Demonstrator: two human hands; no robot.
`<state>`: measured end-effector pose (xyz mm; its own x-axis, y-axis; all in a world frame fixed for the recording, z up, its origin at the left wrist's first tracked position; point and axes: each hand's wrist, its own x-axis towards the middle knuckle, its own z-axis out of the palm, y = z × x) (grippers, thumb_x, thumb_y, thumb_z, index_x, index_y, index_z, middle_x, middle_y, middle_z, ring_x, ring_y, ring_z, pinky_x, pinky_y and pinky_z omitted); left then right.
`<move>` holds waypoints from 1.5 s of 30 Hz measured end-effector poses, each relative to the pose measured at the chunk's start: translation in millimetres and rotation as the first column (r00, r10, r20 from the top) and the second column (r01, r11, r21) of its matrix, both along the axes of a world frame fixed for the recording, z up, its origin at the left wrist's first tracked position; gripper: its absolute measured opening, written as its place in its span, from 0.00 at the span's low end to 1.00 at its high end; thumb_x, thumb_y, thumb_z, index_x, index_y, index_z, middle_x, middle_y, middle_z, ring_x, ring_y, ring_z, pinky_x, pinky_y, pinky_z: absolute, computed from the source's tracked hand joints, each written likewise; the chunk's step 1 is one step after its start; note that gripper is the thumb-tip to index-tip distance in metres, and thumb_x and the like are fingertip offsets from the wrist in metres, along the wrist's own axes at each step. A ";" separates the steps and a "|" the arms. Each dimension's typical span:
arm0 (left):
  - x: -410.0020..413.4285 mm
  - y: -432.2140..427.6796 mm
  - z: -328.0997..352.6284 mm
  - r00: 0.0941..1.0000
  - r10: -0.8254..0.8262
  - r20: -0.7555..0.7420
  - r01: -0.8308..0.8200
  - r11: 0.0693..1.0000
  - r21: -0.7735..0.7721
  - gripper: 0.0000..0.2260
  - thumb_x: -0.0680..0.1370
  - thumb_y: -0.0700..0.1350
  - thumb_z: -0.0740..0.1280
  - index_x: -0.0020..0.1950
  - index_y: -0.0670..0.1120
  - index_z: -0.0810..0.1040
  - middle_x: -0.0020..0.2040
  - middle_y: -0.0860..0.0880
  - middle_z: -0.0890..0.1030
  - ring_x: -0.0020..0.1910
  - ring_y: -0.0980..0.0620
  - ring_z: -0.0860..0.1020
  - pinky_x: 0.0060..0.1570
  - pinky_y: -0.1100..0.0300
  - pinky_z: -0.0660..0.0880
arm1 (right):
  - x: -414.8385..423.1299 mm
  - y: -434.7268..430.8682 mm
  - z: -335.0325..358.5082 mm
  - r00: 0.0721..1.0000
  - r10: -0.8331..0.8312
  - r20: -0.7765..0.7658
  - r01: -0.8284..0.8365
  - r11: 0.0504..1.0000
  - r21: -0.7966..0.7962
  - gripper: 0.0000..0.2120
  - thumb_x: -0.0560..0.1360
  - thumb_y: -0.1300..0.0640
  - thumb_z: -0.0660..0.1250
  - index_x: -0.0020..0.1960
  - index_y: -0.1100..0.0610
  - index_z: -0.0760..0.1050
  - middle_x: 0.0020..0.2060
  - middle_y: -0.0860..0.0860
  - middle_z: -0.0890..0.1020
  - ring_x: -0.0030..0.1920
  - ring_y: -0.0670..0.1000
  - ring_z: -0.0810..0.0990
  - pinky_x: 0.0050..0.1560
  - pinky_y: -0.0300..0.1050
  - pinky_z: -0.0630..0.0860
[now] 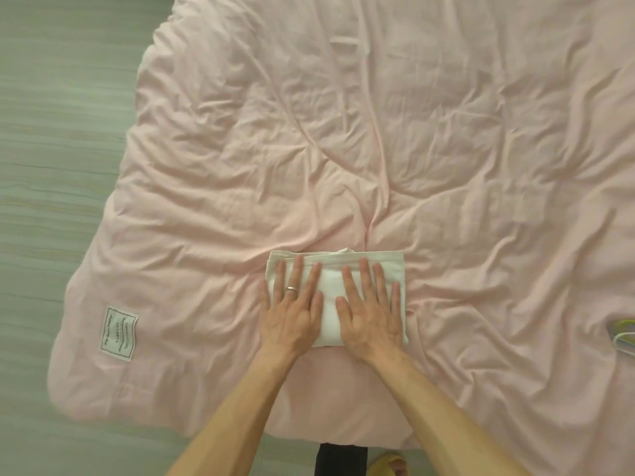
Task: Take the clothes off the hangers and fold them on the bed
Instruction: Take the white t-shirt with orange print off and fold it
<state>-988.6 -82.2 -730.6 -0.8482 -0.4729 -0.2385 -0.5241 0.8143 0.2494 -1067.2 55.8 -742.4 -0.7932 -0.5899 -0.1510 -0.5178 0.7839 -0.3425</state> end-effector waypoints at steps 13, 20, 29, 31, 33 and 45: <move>-9.0 -25.6 27.1 0.772 0.631 0.079 -0.634 0.754 0.173 0.32 0.75 0.67 0.63 0.71 0.48 0.66 0.64 0.40 0.76 0.64 0.38 0.73 0.60 0.44 0.70 | -46.5 17.8 28.7 0.777 -0.590 0.220 0.586 0.805 0.091 0.29 0.75 0.40 0.68 0.65 0.60 0.69 0.59 0.60 0.77 0.59 0.63 0.76 0.53 0.55 0.72; -6.3 -57.9 41.4 0.689 0.649 0.323 -0.664 0.386 0.640 0.25 0.71 0.66 0.70 0.57 0.49 0.79 0.54 0.52 0.84 0.53 0.49 0.82 0.49 0.56 0.77 | -78.5 32.9 28.8 0.472 -0.463 0.750 0.631 0.772 0.080 0.21 0.74 0.37 0.70 0.51 0.55 0.80 0.47 0.49 0.85 0.50 0.53 0.84 0.56 0.53 0.79; 22.1 -15.7 58.8 0.576 0.791 0.207 -0.569 0.207 0.796 0.24 0.73 0.68 0.67 0.59 0.52 0.81 0.53 0.53 0.85 0.53 0.53 0.83 0.57 0.54 0.79 | -66.5 33.2 42.9 0.614 -0.294 0.732 0.568 0.809 -0.151 0.12 0.81 0.44 0.63 0.55 0.52 0.74 0.46 0.43 0.80 0.51 0.52 0.80 0.54 0.48 0.75; 38.0 1.7 65.7 0.501 0.853 0.148 -0.603 0.222 0.766 0.28 0.72 0.70 0.64 0.63 0.53 0.79 0.57 0.55 0.83 0.57 0.52 0.80 0.62 0.51 0.75 | -58.3 29.2 60.5 0.703 -0.255 0.664 0.488 0.852 -0.190 0.12 0.82 0.45 0.60 0.54 0.54 0.72 0.42 0.42 0.76 0.48 0.54 0.76 0.49 0.46 0.68; 57.8 16.9 71.2 0.439 0.896 0.067 -0.679 0.282 0.678 0.27 0.78 0.68 0.61 0.65 0.49 0.78 0.57 0.51 0.81 0.59 0.48 0.78 0.61 0.52 0.73 | -48.8 25.0 74.8 0.784 -0.189 0.591 0.385 0.895 -0.225 0.14 0.83 0.46 0.58 0.52 0.58 0.70 0.39 0.46 0.75 0.45 0.56 0.73 0.46 0.47 0.65; 267.2 139.6 124.4 -0.158 0.979 -0.126 -0.859 -0.073 0.506 0.23 0.85 0.57 0.50 0.53 0.43 0.77 0.54 0.40 0.82 0.56 0.38 0.77 0.47 0.56 0.63 | 119.5 14.8 140.5 0.787 0.372 0.493 -0.255 0.923 -0.289 0.17 0.84 0.44 0.53 0.55 0.58 0.69 0.40 0.50 0.75 0.43 0.57 0.74 0.45 0.49 0.65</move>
